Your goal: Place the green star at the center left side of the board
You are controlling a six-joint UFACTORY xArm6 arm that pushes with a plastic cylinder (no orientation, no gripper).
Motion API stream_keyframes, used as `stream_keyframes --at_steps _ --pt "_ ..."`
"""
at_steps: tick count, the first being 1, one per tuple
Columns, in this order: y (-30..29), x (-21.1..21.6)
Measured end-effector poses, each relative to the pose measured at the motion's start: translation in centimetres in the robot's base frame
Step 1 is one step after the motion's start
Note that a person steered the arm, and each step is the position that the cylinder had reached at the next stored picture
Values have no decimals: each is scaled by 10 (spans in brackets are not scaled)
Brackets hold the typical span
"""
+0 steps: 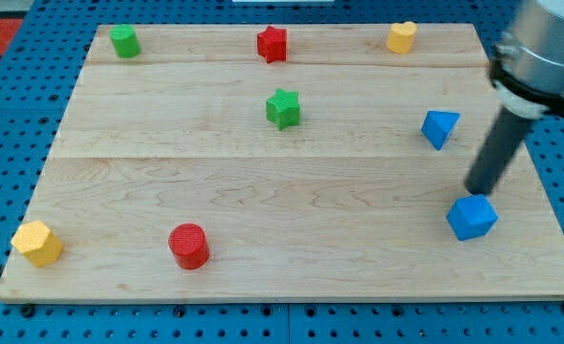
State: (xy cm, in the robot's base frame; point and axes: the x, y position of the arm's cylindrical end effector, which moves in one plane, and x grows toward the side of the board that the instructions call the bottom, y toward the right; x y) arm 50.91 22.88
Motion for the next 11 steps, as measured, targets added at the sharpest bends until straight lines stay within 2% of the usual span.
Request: stream_keyframes --at_steps 1,2,3,5,6,7,8,9,11 --pt "-7 32" --pt "-37 36" --pt "-50 -11" --pt "-173 -115" --pt "-227 -127" --pt "-204 -184" --pt "-255 -193" --pt "-348 -139" --pt "-284 -131"
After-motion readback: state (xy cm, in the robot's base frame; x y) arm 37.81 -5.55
